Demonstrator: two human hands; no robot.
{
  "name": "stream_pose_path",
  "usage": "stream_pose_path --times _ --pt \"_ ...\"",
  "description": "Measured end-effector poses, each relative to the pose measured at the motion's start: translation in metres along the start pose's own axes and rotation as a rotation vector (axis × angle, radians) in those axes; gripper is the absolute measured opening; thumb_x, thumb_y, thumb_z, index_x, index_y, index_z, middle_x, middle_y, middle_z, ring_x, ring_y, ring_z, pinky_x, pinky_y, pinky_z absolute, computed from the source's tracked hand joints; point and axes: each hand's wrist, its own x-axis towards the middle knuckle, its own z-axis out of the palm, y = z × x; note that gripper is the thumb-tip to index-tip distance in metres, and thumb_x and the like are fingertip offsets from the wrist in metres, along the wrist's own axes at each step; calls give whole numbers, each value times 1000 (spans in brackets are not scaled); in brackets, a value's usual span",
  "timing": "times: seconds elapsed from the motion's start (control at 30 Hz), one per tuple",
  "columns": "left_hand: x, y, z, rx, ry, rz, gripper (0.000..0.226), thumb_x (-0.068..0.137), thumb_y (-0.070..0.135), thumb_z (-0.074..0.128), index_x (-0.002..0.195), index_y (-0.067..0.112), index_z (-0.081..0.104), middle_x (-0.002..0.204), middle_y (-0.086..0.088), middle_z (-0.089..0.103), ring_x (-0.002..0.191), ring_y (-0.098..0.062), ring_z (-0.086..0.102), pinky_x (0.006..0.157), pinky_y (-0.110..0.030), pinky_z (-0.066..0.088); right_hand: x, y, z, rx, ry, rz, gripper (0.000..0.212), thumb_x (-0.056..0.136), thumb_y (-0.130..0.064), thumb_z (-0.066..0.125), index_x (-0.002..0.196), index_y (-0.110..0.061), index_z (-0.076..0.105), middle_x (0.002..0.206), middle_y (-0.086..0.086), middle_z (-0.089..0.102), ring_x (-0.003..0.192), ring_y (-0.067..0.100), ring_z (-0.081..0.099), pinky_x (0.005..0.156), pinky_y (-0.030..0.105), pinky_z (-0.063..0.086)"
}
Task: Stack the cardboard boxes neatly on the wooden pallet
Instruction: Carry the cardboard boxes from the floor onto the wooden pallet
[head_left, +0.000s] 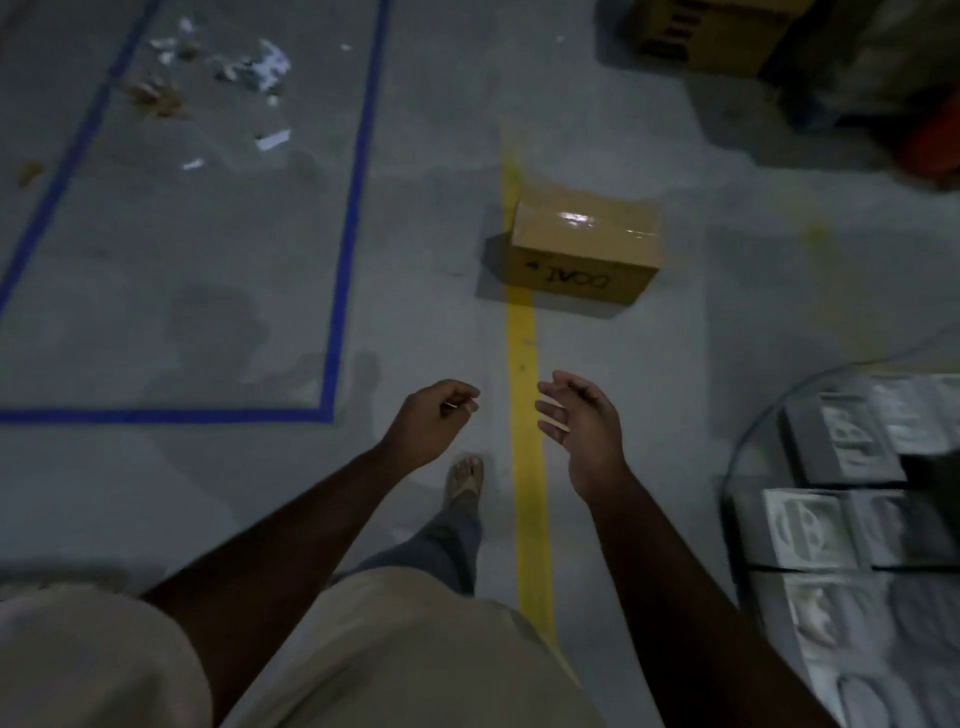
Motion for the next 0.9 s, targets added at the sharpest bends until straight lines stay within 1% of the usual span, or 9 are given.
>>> stream_pose_path --times 0.1,0.2,0.27,0.43,0.53,0.6,0.7,0.8,0.9 --pt "92 35 33 22 -50 36 16 97 11 67 113 13 71 97 4 73 84 3 68 82 -19 54 62 -50 -27 8 55 28 24 95 -15 72 119 -11 70 112 10 78 101 28 74 89 42 56" --pt "180 82 59 29 -104 65 14 98 11 66 111 11 70 96 -2 72 87 -14 69 84 -32 57 119 -105 -48 -65 54 42 25 96 -17 70 121 -12 69 111 7 78 102 28 75 92 43 57" --pt "229 115 73 8 -116 50 13 98 12 65 110 16 69 98 -2 72 89 -17 69 85 -34 57 153 -142 -63 -95 49 36 26 97 -18 68 122 -13 68 113 6 78 105 28 74 94 43 57" --pt "335 157 123 -23 -111 -15 14 99 10 63 111 16 67 99 -2 71 86 -12 68 84 -33 55 260 -209 -111 -127 23 9 21 101 -19 63 121 -14 68 114 5 77 105 27 74 95 44 58" --pt "382 168 163 -35 -56 -96 13 100 10 63 112 12 67 104 -11 72 86 -17 68 83 -33 56 327 -231 -144 -163 -59 54 20 102 -19 63 120 -13 68 112 5 78 106 28 74 96 46 57" --pt "408 180 193 -81 19 -152 20 100 7 61 119 2 66 108 -16 71 86 -22 68 77 -25 56 368 -251 -163 -202 -158 74 21 100 -20 66 119 -12 68 110 5 79 106 29 74 93 44 57" --pt "436 208 233 -208 144 -284 26 102 3 56 126 -2 62 114 -20 69 82 -20 66 63 -12 49 425 -290 -184 -250 -236 125 19 100 -18 67 118 -11 68 111 9 78 103 27 74 90 42 57" --pt "469 237 264 -355 236 -380 26 102 0 54 127 -5 60 107 -20 68 80 -19 66 60 -12 49 482 -335 -194 -305 -344 130 16 99 -16 67 115 -15 69 108 7 78 93 23 73 84 40 57" --pt "503 255 280 -431 330 -441 21 101 0 54 121 1 61 100 -12 69 80 -20 66 62 -16 49 537 -371 -183 -395 -435 108 17 100 -16 66 117 -14 70 100 2 78 85 18 71 74 34 53"
